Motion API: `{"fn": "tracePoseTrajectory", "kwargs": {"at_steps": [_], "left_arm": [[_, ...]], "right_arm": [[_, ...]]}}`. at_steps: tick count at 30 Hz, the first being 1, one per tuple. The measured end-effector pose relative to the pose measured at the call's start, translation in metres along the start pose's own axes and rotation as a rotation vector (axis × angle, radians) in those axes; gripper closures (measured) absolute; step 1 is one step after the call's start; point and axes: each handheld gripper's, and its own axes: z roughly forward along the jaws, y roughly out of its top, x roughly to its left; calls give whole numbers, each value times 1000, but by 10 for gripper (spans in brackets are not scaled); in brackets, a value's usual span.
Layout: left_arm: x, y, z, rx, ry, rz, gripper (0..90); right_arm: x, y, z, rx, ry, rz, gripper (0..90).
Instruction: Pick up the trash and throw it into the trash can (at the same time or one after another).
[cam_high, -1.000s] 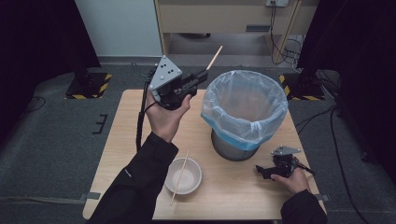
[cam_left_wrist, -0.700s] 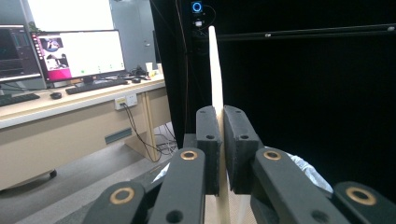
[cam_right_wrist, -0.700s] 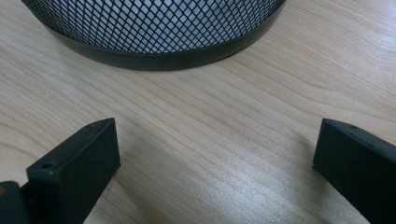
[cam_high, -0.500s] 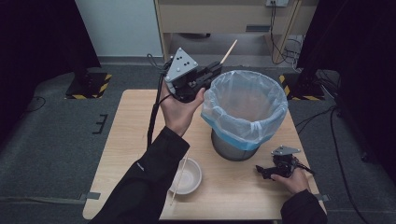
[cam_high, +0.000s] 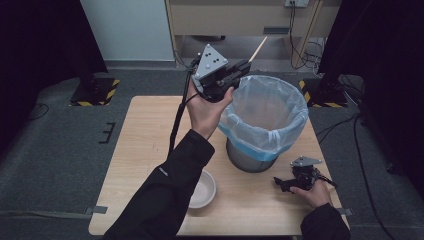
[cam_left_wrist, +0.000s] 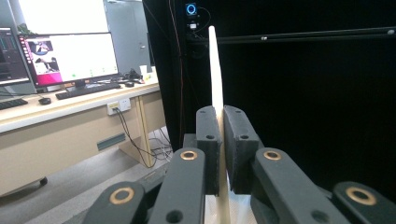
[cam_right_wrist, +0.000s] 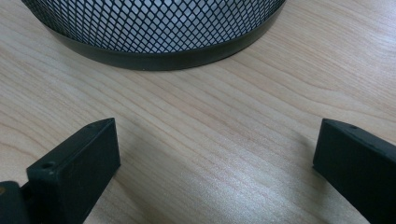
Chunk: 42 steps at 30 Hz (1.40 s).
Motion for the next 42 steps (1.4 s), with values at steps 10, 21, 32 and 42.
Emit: {"fn": "tracePoseTrajectory", "kwargs": {"at_steps": [10, 21, 32, 42], "left_arm": [[-9, -1, 28, 13, -16, 9, 851], [-16, -3, 55, 26, -15, 13, 851], [-11, -19, 79, 61, -65, -2, 773], [-6, -12, 48, 47, -86, 5, 554]], "right_arm": [[0, 0, 0, 2, 0, 0, 8], [0, 0, 0, 2, 1, 0, 8], [0, 0, 0, 2, 0, 0, 7], [0, 0, 0, 2, 5, -5, 7]]}}
